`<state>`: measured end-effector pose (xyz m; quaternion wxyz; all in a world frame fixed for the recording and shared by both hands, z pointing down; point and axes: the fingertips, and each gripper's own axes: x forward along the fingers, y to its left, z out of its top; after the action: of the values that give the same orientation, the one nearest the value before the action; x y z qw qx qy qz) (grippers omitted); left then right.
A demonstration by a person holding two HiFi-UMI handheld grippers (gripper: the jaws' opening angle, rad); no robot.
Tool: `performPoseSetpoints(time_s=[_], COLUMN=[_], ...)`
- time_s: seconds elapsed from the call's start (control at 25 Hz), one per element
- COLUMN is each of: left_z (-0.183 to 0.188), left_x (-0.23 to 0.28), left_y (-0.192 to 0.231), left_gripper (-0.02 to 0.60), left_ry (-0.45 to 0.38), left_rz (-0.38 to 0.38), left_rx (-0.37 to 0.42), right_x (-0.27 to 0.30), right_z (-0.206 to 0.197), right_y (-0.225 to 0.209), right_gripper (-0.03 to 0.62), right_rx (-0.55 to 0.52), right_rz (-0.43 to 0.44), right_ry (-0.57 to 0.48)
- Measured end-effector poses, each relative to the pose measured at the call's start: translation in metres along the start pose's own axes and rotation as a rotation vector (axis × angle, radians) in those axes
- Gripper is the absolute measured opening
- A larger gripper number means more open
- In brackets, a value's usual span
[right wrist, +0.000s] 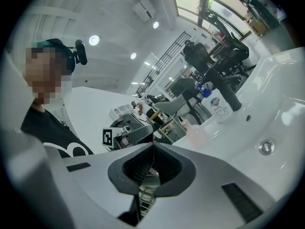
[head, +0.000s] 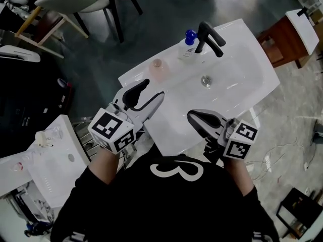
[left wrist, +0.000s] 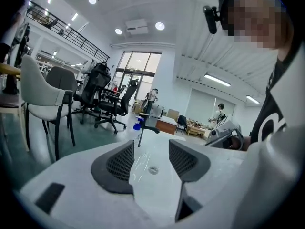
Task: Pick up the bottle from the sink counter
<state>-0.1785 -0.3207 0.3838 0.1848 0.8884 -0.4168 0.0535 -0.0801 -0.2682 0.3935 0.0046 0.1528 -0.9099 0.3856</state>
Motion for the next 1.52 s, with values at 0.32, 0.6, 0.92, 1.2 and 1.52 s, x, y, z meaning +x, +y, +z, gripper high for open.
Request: performPoseSetpoints(time_s=[0.32,0.6,0.92,1.2,1.52], left_z=[-0.016,-0.034,-0.044,-0.058,-0.058], left_x=[0.029,0.053,0.074,0.085,0.092], left_y=[0.033,0.067,0.088,0.096,0.101], left_gripper=[0.222,0.221,0.221,0.221,0.221], left_ry=[0.032,0.049,0.086,0.094,0.084], left_rz=[0.033,0.080,0.101,0.128,0.149], left_rx=[0.027,-0.017,0.047,0.068,0.110], right_x=[0.012,0.010,0.006,0.001,0.003], right_z=[-0.005,-0.013,-0.020,-0.028,-0.037], right_y=[-0.019,-0.037,-0.046,-0.052,-0.058], right_gripper=[0.015,0.015,0.014,0.015,0.015], right_rx=[0.040,0.081,0.097,0.117,0.149], right_rz=[-0.028,-0.069,-0.104,-0.131,-0.134], right_ry=[-0.003,-0.014,-0.016,-0.014,-0.012])
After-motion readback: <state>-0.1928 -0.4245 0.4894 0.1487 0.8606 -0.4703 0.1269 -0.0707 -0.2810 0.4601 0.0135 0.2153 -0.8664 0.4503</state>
